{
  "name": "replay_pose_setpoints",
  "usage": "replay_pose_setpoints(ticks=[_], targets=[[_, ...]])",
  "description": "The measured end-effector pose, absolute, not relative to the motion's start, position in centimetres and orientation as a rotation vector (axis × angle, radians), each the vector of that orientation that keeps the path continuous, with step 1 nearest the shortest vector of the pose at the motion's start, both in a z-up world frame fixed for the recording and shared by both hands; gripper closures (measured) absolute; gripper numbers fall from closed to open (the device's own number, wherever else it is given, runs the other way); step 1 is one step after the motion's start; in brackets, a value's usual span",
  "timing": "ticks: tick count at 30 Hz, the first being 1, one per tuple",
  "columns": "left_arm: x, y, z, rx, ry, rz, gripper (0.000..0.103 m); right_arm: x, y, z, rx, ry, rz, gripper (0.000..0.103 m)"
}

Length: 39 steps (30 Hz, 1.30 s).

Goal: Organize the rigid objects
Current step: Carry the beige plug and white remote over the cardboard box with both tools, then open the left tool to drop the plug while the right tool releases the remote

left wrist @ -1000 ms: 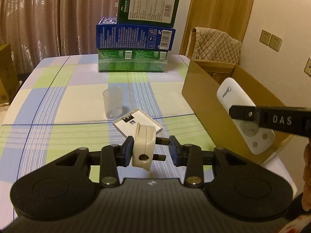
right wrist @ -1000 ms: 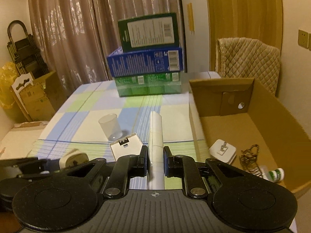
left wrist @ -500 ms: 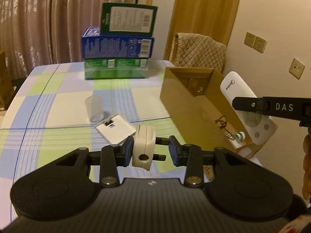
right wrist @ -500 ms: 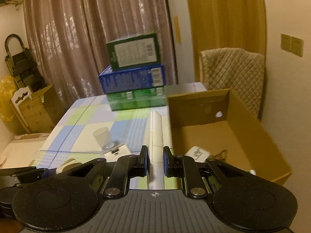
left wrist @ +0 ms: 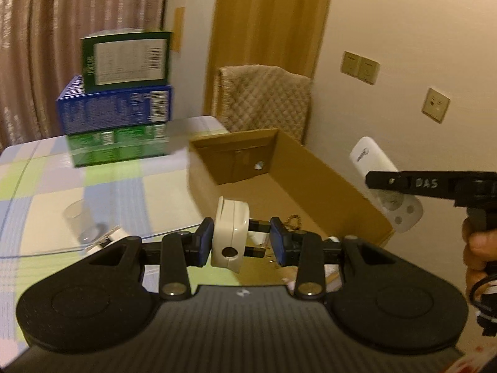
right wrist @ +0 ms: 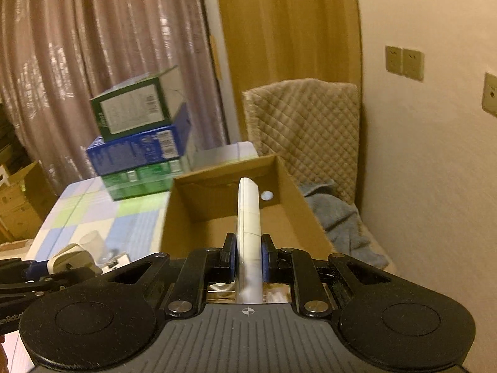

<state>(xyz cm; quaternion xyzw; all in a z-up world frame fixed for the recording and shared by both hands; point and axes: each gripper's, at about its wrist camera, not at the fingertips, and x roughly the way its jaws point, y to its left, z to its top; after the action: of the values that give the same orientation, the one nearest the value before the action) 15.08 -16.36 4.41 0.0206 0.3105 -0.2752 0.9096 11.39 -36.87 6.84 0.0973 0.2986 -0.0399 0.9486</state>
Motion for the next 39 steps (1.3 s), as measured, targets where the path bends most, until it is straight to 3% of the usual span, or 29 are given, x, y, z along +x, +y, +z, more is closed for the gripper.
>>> replay_pose_setpoints(ticks=[20,39], targets=[[19.5,-25.0,-0.2,0.126,0.733,-0.675,0.069,14.5,-41.3,2.6,0.266,0.681,-0.080,0.091],[20.8,-26.4,-2.7,0.150,0.789,-0.681,0.069,15.7,-41.8,0.6,0.282,0.710,-0.076,0.091]])
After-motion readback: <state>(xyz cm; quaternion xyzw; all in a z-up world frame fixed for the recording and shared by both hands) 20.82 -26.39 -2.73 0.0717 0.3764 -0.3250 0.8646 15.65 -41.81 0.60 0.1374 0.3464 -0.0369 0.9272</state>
